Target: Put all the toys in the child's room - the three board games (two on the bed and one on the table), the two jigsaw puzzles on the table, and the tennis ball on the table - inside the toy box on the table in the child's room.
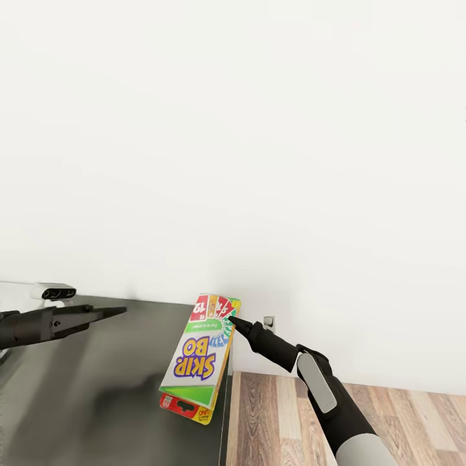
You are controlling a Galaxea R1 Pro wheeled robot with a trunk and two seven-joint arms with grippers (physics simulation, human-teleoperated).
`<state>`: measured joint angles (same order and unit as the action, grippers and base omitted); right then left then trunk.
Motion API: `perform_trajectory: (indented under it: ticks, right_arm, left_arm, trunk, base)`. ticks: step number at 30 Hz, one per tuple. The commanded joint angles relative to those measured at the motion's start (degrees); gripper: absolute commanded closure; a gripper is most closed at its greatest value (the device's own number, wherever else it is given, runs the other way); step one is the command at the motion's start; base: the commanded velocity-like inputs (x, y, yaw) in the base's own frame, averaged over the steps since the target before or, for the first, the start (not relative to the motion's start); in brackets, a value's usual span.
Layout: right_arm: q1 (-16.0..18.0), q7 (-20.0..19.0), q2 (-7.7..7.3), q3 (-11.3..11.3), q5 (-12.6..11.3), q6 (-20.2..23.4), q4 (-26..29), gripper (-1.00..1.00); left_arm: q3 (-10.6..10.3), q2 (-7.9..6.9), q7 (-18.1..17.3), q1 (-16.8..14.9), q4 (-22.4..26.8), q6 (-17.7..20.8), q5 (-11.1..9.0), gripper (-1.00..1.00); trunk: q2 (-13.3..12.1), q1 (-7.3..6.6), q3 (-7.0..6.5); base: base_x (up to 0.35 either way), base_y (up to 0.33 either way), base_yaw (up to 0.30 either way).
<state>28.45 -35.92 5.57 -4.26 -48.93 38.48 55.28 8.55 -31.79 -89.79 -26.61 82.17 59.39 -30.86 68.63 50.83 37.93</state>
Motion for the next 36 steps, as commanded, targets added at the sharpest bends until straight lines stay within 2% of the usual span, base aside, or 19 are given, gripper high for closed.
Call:
perform_trajectory:
  ticks: [1, 20, 36]
  right_arm:
    - [0.03, 0.06, 0.03, 0.04, -0.29, 0.37, 0.01, 1.00]
    - [0.03, 0.06, 0.14, 0.04, -0.29, 0.37, -0.08, 1.00]
    - [0.03, 0.06, 0.14, 0.04, -0.29, 0.37, -0.08, 1.00]
  left_arm:
    - [-0.02, -0.02, -0.21, -0.02, 0.01, 0.61, 0.01, -1.00]
    - [-0.02, -0.02, -0.21, -0.02, 0.01, 0.61, 0.02, -1.00]
    - [-0.08, 0.06, -0.21, -0.02, 0.01, 0.61, 0.10, -1.00]
  trunk:
    - [-0.39, -0.22, -0.14]
    - [-8.01, -4.40, -3.55]
    - [-14.42, -7.91, -6.42]
  base:
    - [0.000, 0.000, 0.000]
    - [-0.007, 0.000, 0.000]
    - [-0.262, 0.000, 0.000]
